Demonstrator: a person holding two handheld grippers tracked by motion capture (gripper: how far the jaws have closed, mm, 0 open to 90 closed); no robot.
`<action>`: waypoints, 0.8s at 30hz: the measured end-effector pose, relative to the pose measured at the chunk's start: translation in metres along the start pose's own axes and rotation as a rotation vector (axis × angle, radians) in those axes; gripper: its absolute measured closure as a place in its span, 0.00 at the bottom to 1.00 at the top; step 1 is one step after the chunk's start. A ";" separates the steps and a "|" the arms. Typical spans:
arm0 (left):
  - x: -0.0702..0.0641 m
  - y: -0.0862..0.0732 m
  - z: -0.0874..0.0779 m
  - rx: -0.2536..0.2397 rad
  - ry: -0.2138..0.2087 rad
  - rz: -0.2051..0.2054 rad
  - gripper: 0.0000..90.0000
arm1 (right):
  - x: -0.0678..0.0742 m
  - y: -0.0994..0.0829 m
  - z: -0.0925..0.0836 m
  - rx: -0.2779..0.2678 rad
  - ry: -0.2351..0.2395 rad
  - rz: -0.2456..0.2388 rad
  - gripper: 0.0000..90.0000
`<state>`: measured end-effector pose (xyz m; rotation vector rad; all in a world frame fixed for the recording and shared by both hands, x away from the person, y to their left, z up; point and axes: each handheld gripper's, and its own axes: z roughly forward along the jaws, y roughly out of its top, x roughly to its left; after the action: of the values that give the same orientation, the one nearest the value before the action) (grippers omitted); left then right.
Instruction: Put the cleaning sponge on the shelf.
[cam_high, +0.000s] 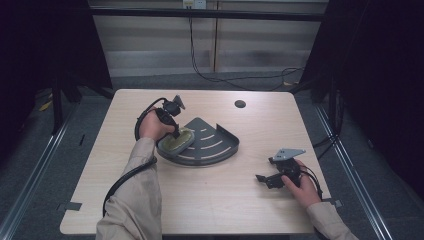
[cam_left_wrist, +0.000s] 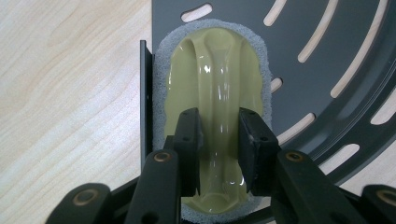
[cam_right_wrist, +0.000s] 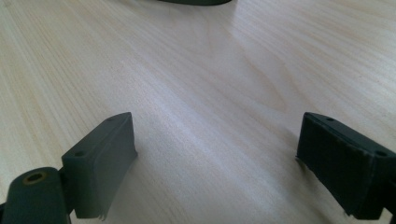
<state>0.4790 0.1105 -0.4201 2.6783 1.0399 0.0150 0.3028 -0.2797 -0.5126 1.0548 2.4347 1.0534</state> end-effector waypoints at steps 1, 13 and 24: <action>0.000 0.000 0.000 0.001 0.000 0.002 0.79 | 0.000 0.000 0.000 0.000 0.000 0.000 0.12; 0.001 -0.002 0.003 -0.001 -0.002 -0.014 0.78 | 0.000 0.000 0.000 0.000 0.000 0.000 0.12; 0.000 -0.003 0.003 0.002 0.000 -0.018 0.78 | 0.000 0.000 0.000 0.000 -0.001 0.000 0.12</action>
<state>0.4777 0.1114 -0.4240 2.6707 1.0646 0.0106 0.3028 -0.2798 -0.5125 1.0547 2.4343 1.0522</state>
